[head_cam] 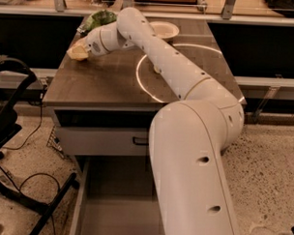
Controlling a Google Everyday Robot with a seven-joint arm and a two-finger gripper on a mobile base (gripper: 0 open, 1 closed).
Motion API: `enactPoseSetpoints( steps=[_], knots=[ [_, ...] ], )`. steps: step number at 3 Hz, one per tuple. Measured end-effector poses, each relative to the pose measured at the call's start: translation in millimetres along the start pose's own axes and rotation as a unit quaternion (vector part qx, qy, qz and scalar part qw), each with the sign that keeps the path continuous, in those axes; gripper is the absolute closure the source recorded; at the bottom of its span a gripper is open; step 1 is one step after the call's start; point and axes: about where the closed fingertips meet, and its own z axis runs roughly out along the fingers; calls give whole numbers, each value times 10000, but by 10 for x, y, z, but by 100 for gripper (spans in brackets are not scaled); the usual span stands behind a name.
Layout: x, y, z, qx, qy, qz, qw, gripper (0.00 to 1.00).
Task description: Place orange into middle drawer
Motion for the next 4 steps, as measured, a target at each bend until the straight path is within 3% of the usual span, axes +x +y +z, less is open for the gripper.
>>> enactPoseSetpoints(
  steps=[1, 2, 3, 4],
  knots=[
    [7, 17, 28, -21, 6, 3, 10000, 100],
    [-23, 28, -19, -1, 4, -12, 10000, 100],
    [-245, 128, -398, 166, -10, -125, 9998, 100],
    [-862, 382, -1390, 822, -524, -440, 9943, 100]
  ],
)
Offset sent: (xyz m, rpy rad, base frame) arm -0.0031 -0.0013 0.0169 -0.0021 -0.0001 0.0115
